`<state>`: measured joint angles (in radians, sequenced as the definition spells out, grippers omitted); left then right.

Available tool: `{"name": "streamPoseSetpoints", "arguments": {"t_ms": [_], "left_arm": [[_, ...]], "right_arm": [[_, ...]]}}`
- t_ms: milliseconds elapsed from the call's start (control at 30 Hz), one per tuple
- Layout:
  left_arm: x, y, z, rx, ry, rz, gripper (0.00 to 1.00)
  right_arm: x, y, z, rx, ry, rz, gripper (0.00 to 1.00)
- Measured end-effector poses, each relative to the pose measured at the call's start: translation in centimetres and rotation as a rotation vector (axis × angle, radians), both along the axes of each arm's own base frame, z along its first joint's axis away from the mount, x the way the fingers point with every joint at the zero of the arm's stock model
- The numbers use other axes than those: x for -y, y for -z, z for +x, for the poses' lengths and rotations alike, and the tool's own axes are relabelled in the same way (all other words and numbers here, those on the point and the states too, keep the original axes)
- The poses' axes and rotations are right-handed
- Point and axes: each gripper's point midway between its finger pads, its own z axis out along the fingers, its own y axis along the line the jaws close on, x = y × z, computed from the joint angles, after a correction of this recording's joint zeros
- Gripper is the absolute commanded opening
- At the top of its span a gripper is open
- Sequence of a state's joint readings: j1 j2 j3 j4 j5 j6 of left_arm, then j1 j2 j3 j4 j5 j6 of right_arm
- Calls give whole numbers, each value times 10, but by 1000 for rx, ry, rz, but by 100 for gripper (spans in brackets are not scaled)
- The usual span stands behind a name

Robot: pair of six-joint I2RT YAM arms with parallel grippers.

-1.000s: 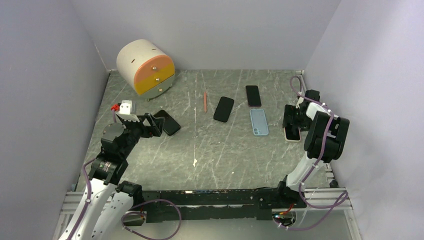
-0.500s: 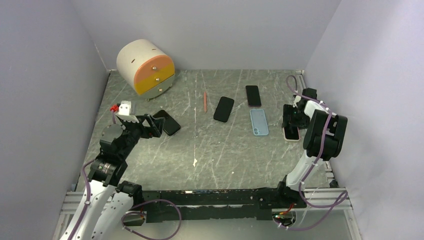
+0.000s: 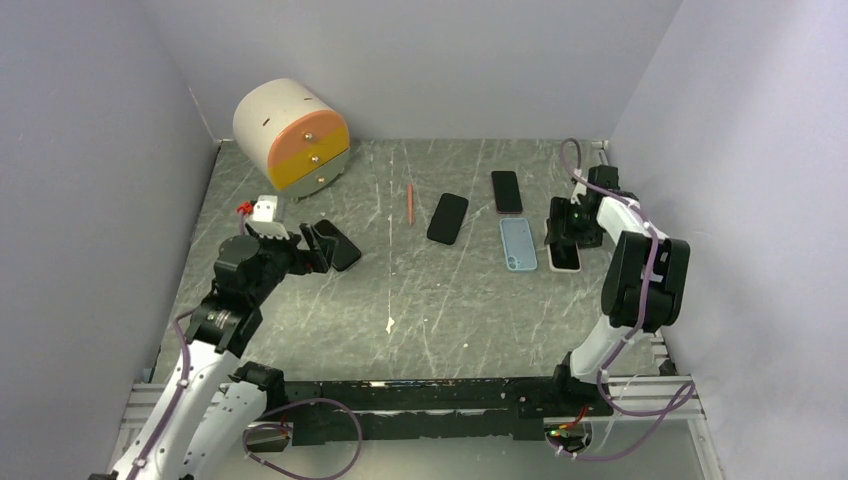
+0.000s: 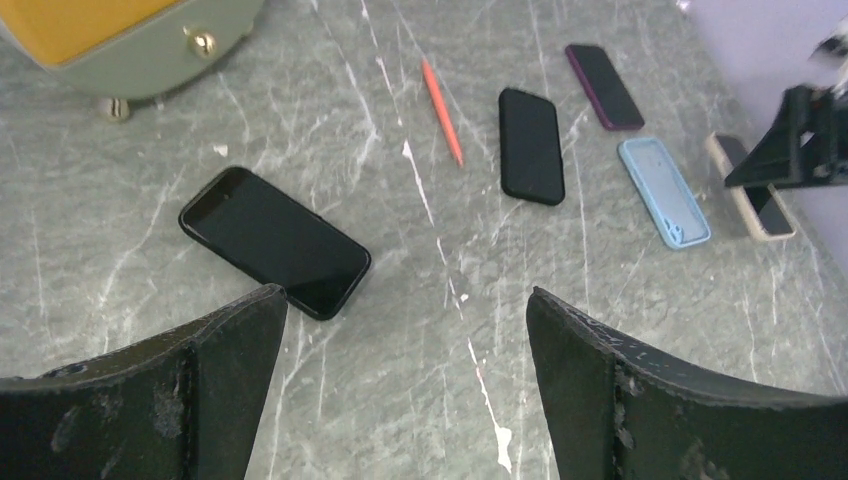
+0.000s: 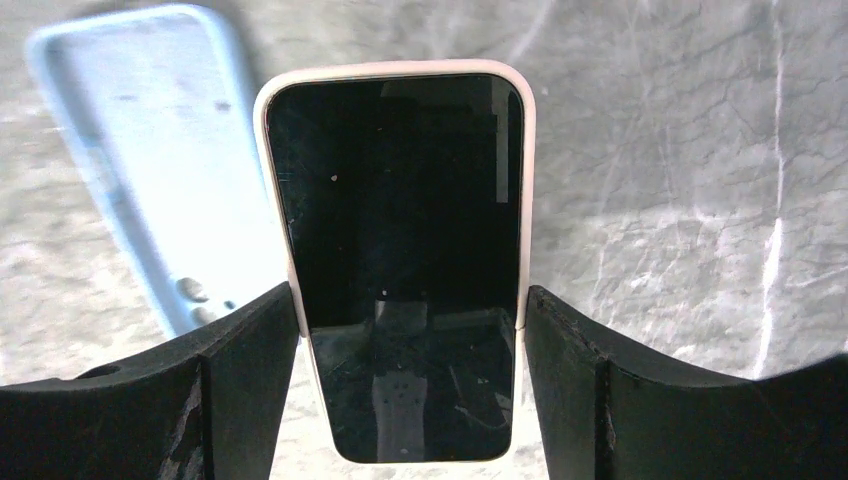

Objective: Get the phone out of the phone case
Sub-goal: Pick up the phone at the center of the board.

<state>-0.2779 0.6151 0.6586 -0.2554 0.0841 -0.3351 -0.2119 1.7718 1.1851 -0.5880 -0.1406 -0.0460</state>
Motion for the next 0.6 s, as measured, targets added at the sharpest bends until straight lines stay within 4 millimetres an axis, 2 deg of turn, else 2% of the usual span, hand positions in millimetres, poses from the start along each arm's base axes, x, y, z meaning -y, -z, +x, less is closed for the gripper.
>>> {"name": "streamPoseSetpoints", "arguments": {"t_ms": [167, 267, 333, 400, 433, 467, 533, 600], "left_arm": [[9, 19, 7, -101, 23, -10, 94], [17, 25, 8, -149, 43, -45, 94], [23, 25, 9, -177, 62, -75, 94], [29, 24, 11, -200, 76, -100, 94], [32, 23, 12, -212, 84, -115, 94], [34, 23, 13, -224, 88, -129, 94], [39, 25, 15, -252, 97, -156, 94], [44, 29, 16, -284, 105, -180, 94]], "right_arm": [[-30, -49, 9, 132, -52, 0, 23], [-62, -77, 11, 215, -108, 15, 22], [-91, -90, 11, 264, -160, 36, 20], [-123, -95, 6, 296, -213, 73, 19], [-131, -95, 4, 306, -215, 94, 19], [-156, -94, -3, 308, -266, 120, 19], [-185, -90, -12, 301, -308, 161, 19], [-205, -86, -19, 299, -337, 185, 19]]}}
